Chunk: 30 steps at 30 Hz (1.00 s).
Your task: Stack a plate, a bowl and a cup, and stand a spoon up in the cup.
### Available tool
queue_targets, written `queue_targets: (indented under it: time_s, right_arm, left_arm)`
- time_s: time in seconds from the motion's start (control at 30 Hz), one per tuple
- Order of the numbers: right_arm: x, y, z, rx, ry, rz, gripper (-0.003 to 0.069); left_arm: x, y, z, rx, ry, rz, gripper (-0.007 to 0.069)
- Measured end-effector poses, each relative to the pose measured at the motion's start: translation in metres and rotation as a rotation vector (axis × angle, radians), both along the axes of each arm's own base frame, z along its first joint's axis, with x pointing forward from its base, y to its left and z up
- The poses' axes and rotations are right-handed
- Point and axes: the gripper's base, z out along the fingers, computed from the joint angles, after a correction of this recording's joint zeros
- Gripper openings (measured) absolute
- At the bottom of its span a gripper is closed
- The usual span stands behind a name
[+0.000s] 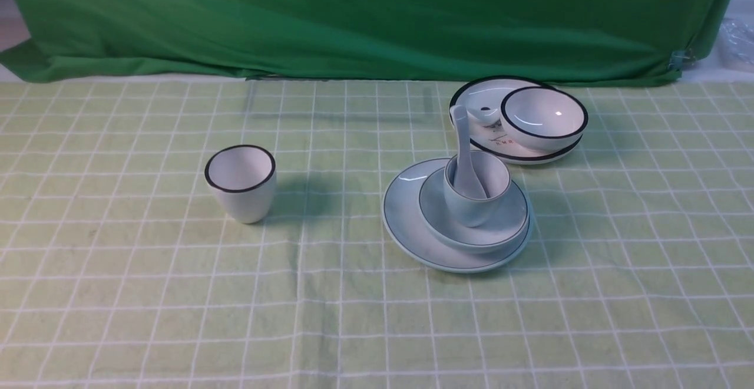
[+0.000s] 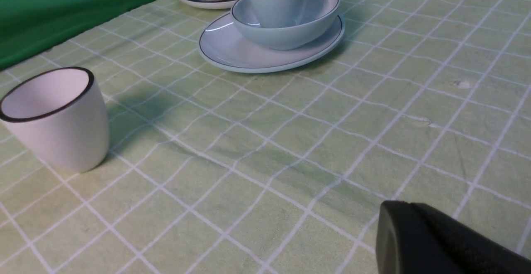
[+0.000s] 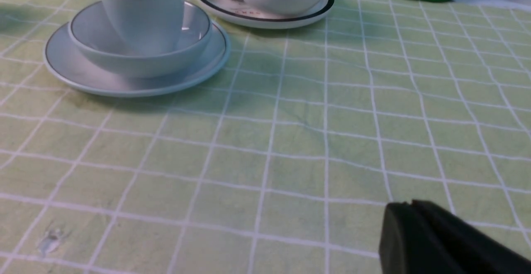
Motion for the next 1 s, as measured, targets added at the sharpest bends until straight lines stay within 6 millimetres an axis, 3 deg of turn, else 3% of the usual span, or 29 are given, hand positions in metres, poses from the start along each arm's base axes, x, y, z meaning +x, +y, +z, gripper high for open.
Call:
queue_targets:
  time_s: [0.17, 0.23, 0.33, 0.43, 0.57, 1.0]
  right_arm:
    - [0.000, 0.000, 0.000, 0.000, 0.000, 0.000, 0.0060]
    - [0.000, 0.000, 0.000, 0.000, 0.000, 0.000, 0.0070]
    - [0.000, 0.000, 0.000, 0.000, 0.000, 0.000, 0.0090]
    - [0.000, 0.000, 0.000, 0.000, 0.000, 0.000, 0.0105]
    - [0.000, 0.000, 0.000, 0.000, 0.000, -0.001, 0.0118]
    - [0.000, 0.000, 0.000, 0.000, 0.000, -0.001, 0.0143]
  left_arm:
    - [0.003, 0.001, 0.012, -0.063, -0.124, 0.038, 0.0003]
    - [0.006, 0.006, 0.021, -0.130, -0.201, 0.127, 0.0003]
    - [0.007, 0.026, 0.031, -0.260, -0.288, 0.417, 0.0003]
    - [0.007, 0.037, 0.024, -0.266, -0.226, 0.598, 0.0003]
    - [0.006, 0.042, 0.009, -0.225, -0.072, 0.715, 0.0003]
    - [0.006, 0.042, 0.008, -0.229, -0.059, 0.733, 0.0003]
